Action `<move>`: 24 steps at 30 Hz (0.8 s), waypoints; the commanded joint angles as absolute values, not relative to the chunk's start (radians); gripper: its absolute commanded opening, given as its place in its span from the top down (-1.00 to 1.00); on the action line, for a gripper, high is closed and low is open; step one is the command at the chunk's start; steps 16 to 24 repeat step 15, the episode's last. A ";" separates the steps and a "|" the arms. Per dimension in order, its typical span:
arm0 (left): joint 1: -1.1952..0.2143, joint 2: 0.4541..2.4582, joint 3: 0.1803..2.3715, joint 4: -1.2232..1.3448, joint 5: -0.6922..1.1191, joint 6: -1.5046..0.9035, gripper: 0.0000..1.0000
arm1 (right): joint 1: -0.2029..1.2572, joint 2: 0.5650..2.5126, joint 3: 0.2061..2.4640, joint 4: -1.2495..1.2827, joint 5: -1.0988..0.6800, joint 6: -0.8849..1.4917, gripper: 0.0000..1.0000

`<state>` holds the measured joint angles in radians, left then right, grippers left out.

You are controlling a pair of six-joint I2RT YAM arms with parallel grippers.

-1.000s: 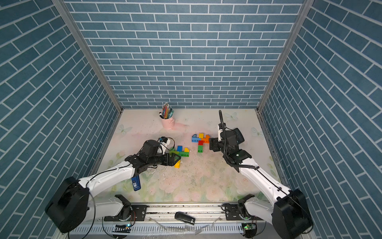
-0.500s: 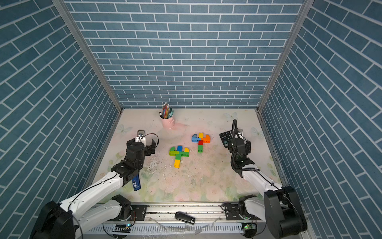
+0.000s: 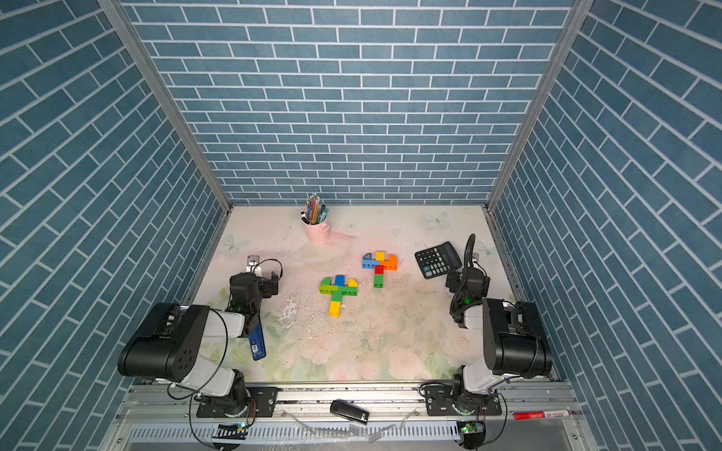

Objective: Assemble a fork with lego
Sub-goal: Reset both arms

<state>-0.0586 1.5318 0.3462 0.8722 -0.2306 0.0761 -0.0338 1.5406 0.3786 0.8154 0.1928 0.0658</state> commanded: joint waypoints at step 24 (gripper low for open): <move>-0.040 1.522 0.370 0.887 -0.168 0.037 -0.99 | -0.028 1.539 0.383 0.880 0.147 0.071 -0.98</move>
